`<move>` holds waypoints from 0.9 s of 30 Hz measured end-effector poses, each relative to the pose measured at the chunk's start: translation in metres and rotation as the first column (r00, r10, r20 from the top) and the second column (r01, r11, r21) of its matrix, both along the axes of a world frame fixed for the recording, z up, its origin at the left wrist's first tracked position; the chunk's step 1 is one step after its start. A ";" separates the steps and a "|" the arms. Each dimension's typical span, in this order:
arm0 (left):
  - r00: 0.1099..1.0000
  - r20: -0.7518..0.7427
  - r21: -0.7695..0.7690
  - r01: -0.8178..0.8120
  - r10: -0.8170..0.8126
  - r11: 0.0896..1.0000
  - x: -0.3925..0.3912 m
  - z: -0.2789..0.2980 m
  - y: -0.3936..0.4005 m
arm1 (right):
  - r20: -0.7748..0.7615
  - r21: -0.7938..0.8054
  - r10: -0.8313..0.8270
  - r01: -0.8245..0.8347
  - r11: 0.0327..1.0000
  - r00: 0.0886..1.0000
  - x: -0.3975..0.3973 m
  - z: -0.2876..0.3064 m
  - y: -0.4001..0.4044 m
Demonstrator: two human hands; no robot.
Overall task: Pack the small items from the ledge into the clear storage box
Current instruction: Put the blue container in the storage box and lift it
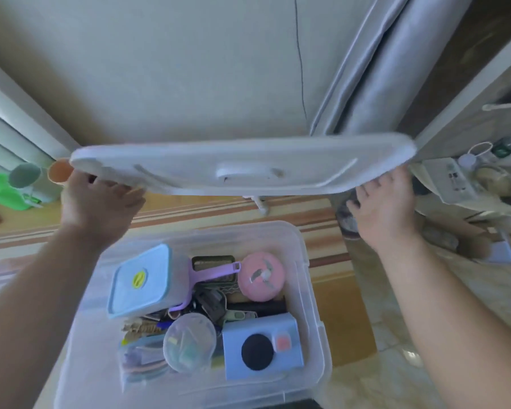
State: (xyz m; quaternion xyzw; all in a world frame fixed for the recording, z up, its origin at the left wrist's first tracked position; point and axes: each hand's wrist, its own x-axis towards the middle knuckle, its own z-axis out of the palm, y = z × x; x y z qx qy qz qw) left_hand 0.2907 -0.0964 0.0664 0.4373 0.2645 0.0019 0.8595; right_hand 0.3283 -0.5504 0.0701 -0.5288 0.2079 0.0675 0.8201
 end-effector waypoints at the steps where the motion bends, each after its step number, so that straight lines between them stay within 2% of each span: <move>1: 0.997 0.065 -0.105 0.057 -0.051 0.993 -0.016 0.000 0.017 | -0.028 0.068 0.038 -0.036 0.997 0.999 -0.012 0.002 0.005; 2: 0.979 0.146 -0.222 0.174 -0.144 0.959 -0.034 0.000 0.029 | -0.028 0.113 0.103 -0.099 0.989 0.994 -0.028 0.004 0.010; 3: 0.954 0.188 -0.249 0.275 -0.232 0.929 -0.052 -0.002 0.043 | -0.002 0.114 0.185 -0.184 0.976 0.983 -0.045 0.004 0.016; 4: 0.940 0.183 -0.167 0.318 -0.287 0.933 -0.070 -0.004 0.055 | 0.023 0.073 0.269 -0.270 0.960 0.963 -0.062 0.001 0.021; 5: 0.953 0.118 0.010 0.280 -0.279 0.960 -0.086 -0.005 0.065 | 0.029 0.014 0.324 -0.324 0.946 0.946 -0.075 -0.005 0.027; 6: 0.961 0.061 0.197 0.252 -0.269 0.947 -0.104 -0.008 0.072 | -0.002 -0.081 0.350 -0.349 0.934 0.937 -0.088 -0.011 0.035; 7: 0.954 0.005 0.341 0.280 -0.300 0.897 -0.124 -0.012 0.078 | -0.075 -0.200 0.335 -0.343 0.918 0.939 -0.101 -0.019 0.040; 9: 0.919 -0.095 0.535 0.372 -0.383 0.759 -0.158 -0.022 0.077 | -0.166 -0.408 0.309 -0.351 0.843 0.936 -0.126 -0.032 0.047; 12: 0.898 -0.215 0.675 0.421 -0.385 0.606 -0.202 -0.041 0.073 | -0.282 -0.560 0.450 -0.526 0.640 0.848 -0.154 -0.062 0.048; 14: 0.881 -0.284 0.751 0.449 -0.377 0.483 -0.224 -0.057 0.072 | -0.291 -0.615 0.484 -0.549 0.566 0.825 -0.165 -0.065 0.059; 16: 0.880 -0.319 0.796 0.450 -0.352 0.404 -0.237 -0.076 0.069 | -0.260 -0.726 0.476 -0.495 0.477 0.840 -0.172 -0.060 0.072; 17: 0.880 -0.330 0.824 0.445 -0.342 0.350 -0.241 -0.085 0.068 | -0.255 -0.786 0.452 -0.455 0.419 0.855 -0.174 -0.059 0.076; 18: 0.879 -0.351 0.853 0.442 -0.323 0.277 -0.243 -0.091 0.066 | -0.260 -0.849 0.450 -0.424 0.315 0.854 -0.176 -0.059 0.079; 19: 0.880 -0.380 0.887 0.434 -0.285 0.158 -0.244 -0.095 0.063 | -0.287 -0.903 0.440 -0.394 0.172 0.851 -0.178 -0.063 0.081; 21: 0.895 -0.399 0.913 0.368 -0.202 -0.175 -0.244 -0.093 0.055 | -0.382 -0.921 0.388 -0.381 -0.084 0.839 -0.184 -0.076 0.082; 22: 0.893 -0.399 0.893 0.327 -0.209 -0.308 -0.243 -0.090 0.051 | -0.410 -0.911 0.355 -0.357 -0.207 0.840 -0.184 -0.083 0.080; 23: 0.879 -0.412 0.869 0.299 -0.239 -0.395 -0.242 -0.088 0.048 | -0.408 -0.899 0.341 -0.307 -0.313 0.847 -0.184 -0.083 0.082; 24: 0.860 -0.433 0.847 0.285 -0.270 -0.449 -0.241 -0.088 0.047 | -0.412 -0.885 0.364 -0.272 -0.377 0.836 -0.184 -0.084 0.083; 27: 0.808 -0.507 0.816 0.337 -0.301 -0.470 -0.239 -0.082 0.048 | -0.486 -0.838 0.446 -0.255 -0.482 0.751 -0.186 -0.076 0.091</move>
